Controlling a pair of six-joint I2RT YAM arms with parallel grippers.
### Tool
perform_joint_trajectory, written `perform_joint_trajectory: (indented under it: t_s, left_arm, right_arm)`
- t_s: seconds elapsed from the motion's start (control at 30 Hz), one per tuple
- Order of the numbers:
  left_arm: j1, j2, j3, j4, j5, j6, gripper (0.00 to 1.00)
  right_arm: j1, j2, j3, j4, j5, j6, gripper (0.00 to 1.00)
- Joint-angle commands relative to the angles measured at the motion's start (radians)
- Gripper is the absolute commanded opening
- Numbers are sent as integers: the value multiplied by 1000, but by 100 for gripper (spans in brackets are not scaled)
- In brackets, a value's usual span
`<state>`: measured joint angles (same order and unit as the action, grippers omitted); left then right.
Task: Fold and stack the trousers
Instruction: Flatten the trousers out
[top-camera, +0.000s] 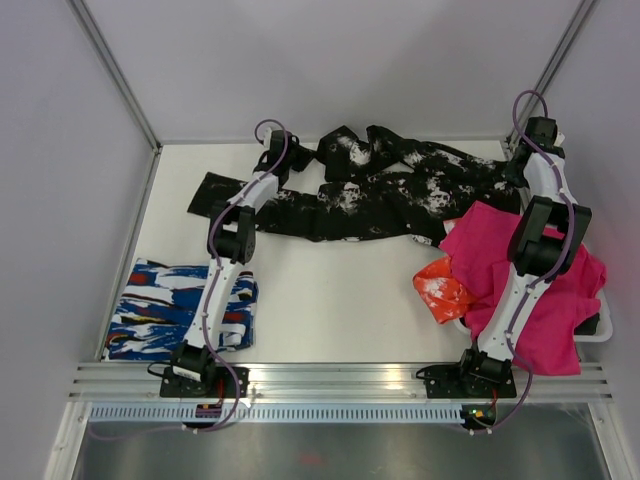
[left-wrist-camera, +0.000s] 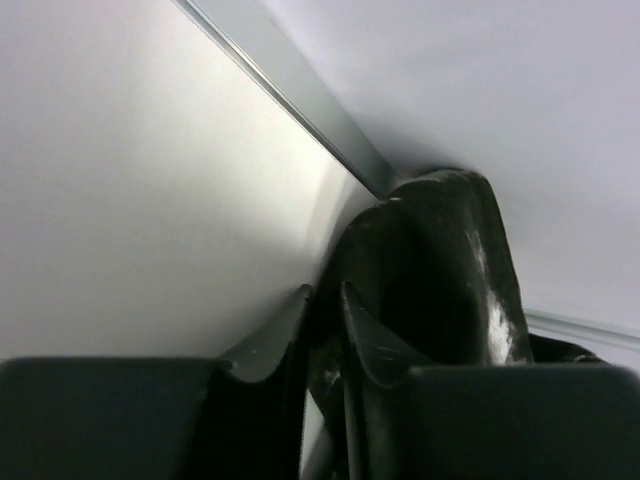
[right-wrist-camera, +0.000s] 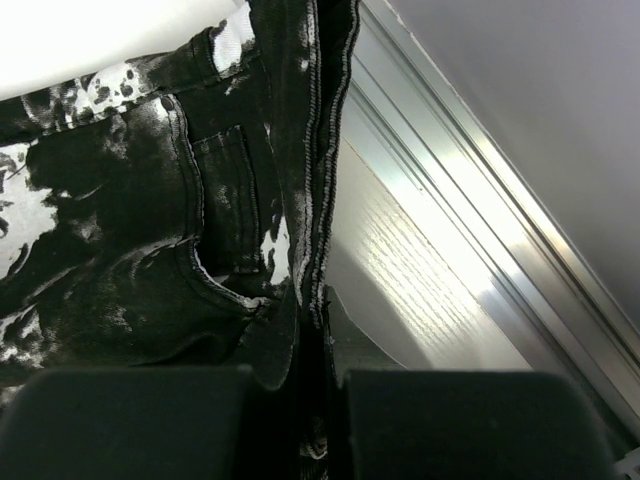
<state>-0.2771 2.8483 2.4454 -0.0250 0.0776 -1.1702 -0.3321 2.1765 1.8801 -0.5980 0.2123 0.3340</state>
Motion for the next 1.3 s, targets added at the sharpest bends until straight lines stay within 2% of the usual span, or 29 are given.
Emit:
perform_joint_trajectory:
  t_s: [0.0,0.17,0.43,0.57,0.67,0.83,0.9,1.0,1.13,1.27]
  left_arm:
    - [-11,48,24,20,-6,-13,3]
    - [-8,36,18,20,5,10,2]
    - [30,-105,-71,73,-35,116,2]
    - [33,-182,-88,42,-73,315,2]
    - [35,-265,-120,22,-160,464,2]
    - [56,-424,-241,-39,-366,664,2]
    - [61,-498,-284,-43,-500,792,2]
    - [72,-565,-328,-7,-610,957,2]
    - [88,-592,-339,-15,-616,1027,2]
    - [102,-587,-347,-47,-563,1003,2]
  right_arm:
    - [-4,3,53,40,-31,28,0]
    - [-4,-14,24,66,-47,34,0]
    - [-2,-50,-104,139,-94,53,0]
    - [-1,-69,-131,176,-120,57,0]
    - [1,-66,-128,181,-120,69,0]
    - [25,-69,-125,172,-103,70,0]
    - [39,-69,-124,167,-99,68,0]
    - [56,-64,-115,162,-79,59,0]
    - [68,-41,-90,141,-73,63,0]
    - [91,-26,-61,138,-54,40,0]
